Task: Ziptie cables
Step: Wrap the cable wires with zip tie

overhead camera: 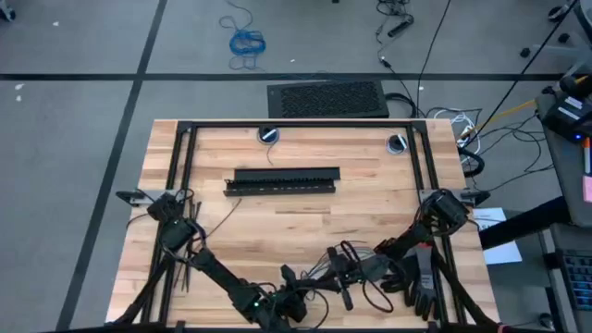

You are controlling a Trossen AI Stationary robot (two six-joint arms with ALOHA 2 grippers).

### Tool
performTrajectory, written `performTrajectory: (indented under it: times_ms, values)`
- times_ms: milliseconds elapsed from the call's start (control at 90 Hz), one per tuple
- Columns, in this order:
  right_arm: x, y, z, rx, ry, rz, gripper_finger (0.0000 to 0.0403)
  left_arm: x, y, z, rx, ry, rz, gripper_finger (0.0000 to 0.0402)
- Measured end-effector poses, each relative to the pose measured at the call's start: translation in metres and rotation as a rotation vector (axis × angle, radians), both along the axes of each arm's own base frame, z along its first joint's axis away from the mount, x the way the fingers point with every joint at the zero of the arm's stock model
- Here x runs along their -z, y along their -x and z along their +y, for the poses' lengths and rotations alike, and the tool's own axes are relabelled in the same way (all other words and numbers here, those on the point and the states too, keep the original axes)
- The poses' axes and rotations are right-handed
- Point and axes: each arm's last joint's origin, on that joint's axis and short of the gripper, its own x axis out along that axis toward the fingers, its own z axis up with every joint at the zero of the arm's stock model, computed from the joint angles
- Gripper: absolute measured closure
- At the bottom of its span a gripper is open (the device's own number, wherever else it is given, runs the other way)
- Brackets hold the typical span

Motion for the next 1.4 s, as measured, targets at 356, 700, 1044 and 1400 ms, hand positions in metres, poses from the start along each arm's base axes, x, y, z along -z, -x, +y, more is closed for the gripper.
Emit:
performTrajectory:
  times_ms: [356, 700, 1044, 1400]
  values:
    - [-0.011, -0.011, -0.017, 0.072, 0.041, -0.122, 0.0403, 0.001, 0.009, -0.011, 0.009, 0.008, -0.012, 0.0402]
    - [-0.024, -0.011, -0.019, 0.091, 0.035, -0.251, 0.0403, 0.005, 0.028, -0.019, -0.091, -0.004, -0.067, 0.0402]
    - [-0.014, -0.012, -0.019, 0.12, 0.05, -0.156, 0.0403, 0.01, 0.029, -0.015, -0.158, 0.183, -0.127, 0.0373]
    - [-0.02, -0.016, -0.027, 0.162, 0.156, -0.226, 0.0403, 0.014, 0.025, -0.009, -0.164, 0.36, -0.08, 0.0333]
